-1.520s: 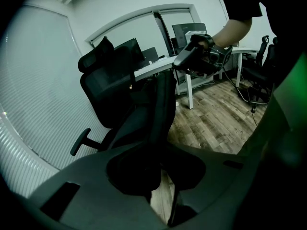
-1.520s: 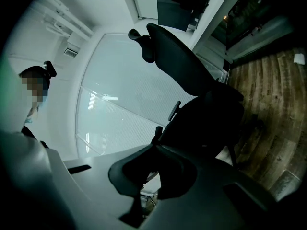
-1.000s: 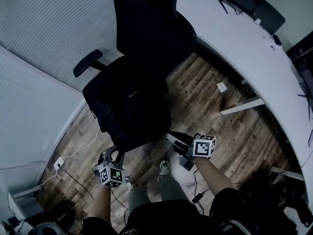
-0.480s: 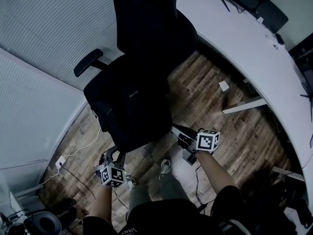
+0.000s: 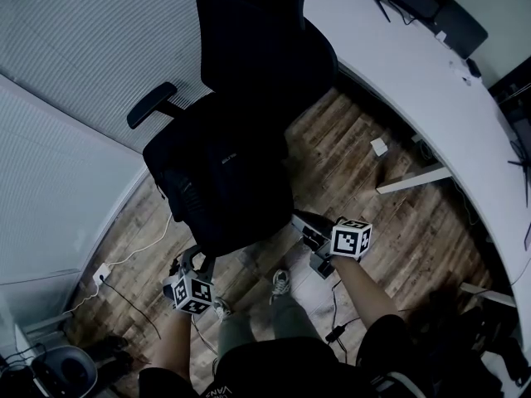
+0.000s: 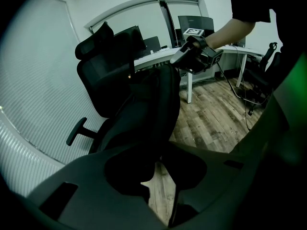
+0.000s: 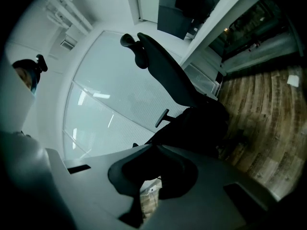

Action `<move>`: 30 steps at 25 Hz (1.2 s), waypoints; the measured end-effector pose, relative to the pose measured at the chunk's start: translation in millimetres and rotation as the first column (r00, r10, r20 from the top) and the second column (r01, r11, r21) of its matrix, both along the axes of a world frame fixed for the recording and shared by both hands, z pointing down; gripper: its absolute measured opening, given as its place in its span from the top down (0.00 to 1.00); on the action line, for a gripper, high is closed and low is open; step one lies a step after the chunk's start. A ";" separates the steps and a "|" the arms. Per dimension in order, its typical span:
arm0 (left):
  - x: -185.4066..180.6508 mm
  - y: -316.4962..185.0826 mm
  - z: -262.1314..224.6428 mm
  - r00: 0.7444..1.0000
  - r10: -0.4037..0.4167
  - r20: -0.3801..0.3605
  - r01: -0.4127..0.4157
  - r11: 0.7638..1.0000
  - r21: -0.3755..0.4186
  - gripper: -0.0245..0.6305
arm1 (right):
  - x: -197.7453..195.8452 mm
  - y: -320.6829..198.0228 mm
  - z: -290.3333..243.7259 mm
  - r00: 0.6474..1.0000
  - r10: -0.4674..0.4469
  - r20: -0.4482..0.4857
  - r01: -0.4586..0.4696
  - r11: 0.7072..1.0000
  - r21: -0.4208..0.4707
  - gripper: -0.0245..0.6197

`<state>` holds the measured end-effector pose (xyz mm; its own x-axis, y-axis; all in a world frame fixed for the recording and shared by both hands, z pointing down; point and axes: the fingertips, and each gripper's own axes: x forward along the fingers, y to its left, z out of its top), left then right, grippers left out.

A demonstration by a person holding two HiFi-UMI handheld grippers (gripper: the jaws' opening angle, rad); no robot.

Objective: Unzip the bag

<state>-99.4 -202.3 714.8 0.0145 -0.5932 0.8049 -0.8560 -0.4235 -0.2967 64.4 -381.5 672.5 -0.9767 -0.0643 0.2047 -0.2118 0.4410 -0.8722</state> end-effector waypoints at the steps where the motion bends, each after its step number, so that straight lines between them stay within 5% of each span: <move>1: -0.4 1.0 0.5 1.000 -0.004 -0.003 0.004 1.000 -0.003 0.80 | -1.1 2.7 0.1 1.000 -0.007 -0.017 0.008 1.000 0.030 0.89; 11: -3.2 8.4 -5.8 0.998 -0.033 -0.052 0.033 0.999 -0.001 0.74 | 0.9 21.7 1.2 0.976 0.065 -0.207 -0.012 0.970 0.244 0.89; 15: -1.8 11.2 -12.5 0.991 -0.048 -0.126 0.048 0.999 0.003 0.63 | -0.3 31.2 -2.5 0.959 0.120 -0.257 -0.044 0.958 0.282 0.71; 30: -9.6 24.0 -92.2 0.983 -0.038 -0.178 0.074 0.977 0.200 0.61 | -2.9 101.1 -60.5 0.913 0.314 -0.260 -0.190 0.892 0.409 0.70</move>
<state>-108.9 -178.4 622.7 0.1047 -0.7489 0.6543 -0.9222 -0.3194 -0.2180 61.5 -280.4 611.9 -0.8057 -0.4305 0.4067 -0.5919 0.6097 -0.5271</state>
